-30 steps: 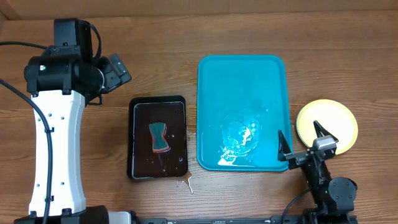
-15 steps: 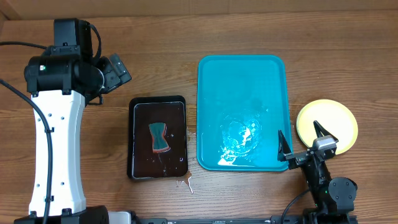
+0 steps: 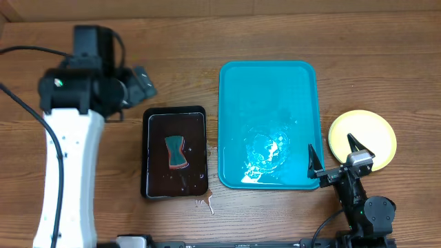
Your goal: Clean dirty plates on tray and stack at the side
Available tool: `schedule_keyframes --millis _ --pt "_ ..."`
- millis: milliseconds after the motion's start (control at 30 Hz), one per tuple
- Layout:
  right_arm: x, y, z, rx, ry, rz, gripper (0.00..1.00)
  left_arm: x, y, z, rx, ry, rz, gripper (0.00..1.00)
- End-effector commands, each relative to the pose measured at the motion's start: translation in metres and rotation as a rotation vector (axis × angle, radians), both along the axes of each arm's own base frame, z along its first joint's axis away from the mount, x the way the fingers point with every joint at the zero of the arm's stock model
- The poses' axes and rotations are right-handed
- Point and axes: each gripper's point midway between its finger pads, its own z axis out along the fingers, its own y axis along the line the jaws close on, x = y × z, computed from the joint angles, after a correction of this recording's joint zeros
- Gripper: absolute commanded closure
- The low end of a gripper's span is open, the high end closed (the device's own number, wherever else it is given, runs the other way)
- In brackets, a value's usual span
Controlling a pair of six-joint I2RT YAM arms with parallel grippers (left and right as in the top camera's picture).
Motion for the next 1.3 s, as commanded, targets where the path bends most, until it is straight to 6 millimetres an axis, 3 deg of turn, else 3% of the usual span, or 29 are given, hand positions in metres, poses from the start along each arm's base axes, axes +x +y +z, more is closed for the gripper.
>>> schedule_keyframes --millis 0,100,133,267,633,867,967,1267 --pt "0.0 -0.002 -0.002 -0.001 -0.004 -0.009 0.0 -0.026 -0.018 0.029 0.059 -0.121 -0.087 0.0" --pt "0.0 -0.002 -0.002 -0.001 -0.004 -0.009 0.0 -0.032 -0.013 0.043 0.11 -0.24 -0.07 0.0" --pt "0.0 -0.002 -0.002 -0.001 -0.004 -0.009 0.0 -0.033 -0.013 0.052 0.091 -0.354 -0.064 0.0" --pt "0.0 -0.002 -0.002 -0.001 -0.004 -0.009 0.0 -0.042 -0.012 0.055 0.057 -0.571 -0.055 0.0" --pt "0.0 -0.002 -0.002 -0.001 -0.004 -0.01 0.0 -0.089 -0.006 0.023 0.104 -0.987 -0.188 0.0" --pt "0.0 -0.002 -0.002 -0.001 -0.004 -0.009 0.0 -0.108 0.005 0.0 0.135 -1.136 -0.151 0.0" --pt "0.0 -0.002 -0.002 -0.001 -0.004 -0.009 0.0 -0.11 0.005 -0.012 0.133 -1.164 -0.144 0.0" --pt "0.0 -0.002 -0.002 -0.001 -0.004 -0.009 0.0 -0.09 0.002 -0.06 0.124 -1.161 -0.153 0.0"
